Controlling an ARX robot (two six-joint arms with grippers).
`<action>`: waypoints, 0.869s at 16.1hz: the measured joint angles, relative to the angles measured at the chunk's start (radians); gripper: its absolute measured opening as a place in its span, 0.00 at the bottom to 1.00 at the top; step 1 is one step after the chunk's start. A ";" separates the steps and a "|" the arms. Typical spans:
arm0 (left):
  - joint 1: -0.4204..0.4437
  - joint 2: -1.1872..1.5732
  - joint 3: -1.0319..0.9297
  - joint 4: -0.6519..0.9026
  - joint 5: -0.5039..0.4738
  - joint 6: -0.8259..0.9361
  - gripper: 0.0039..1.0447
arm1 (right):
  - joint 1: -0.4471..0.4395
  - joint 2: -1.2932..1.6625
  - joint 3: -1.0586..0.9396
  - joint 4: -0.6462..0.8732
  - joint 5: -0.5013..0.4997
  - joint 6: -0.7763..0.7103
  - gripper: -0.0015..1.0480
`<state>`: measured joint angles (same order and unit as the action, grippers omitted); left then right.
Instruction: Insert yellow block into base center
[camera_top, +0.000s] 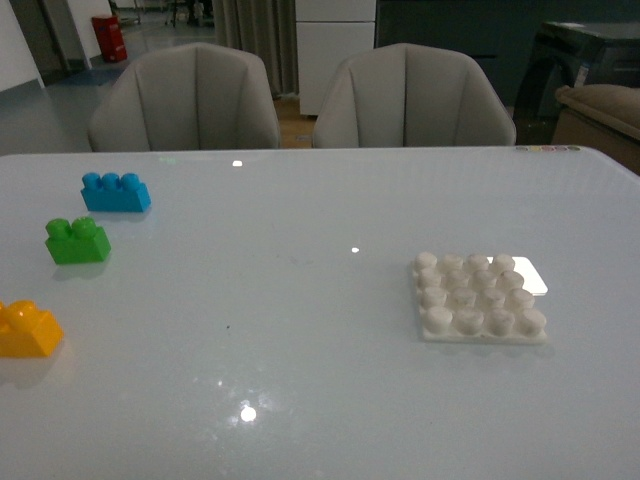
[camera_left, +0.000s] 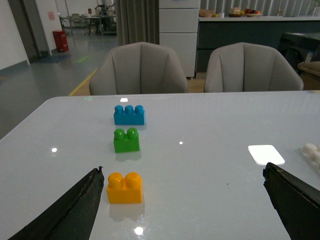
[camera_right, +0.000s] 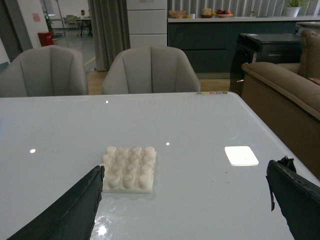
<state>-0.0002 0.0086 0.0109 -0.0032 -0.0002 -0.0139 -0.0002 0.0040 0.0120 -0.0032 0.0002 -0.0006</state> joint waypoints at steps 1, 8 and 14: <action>0.000 0.000 0.000 0.000 0.000 0.000 0.94 | 0.000 0.000 0.000 0.000 0.000 0.000 0.94; 0.000 0.000 0.000 0.000 0.000 0.000 0.94 | 0.024 0.018 0.008 -0.032 0.072 0.030 0.94; 0.000 0.000 0.000 0.000 0.000 0.000 0.94 | -0.212 0.693 0.232 0.523 -0.005 0.146 0.94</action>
<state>-0.0002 0.0082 0.0109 -0.0032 0.0002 -0.0139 -0.2119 0.6971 0.2436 0.5194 -0.0044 0.1455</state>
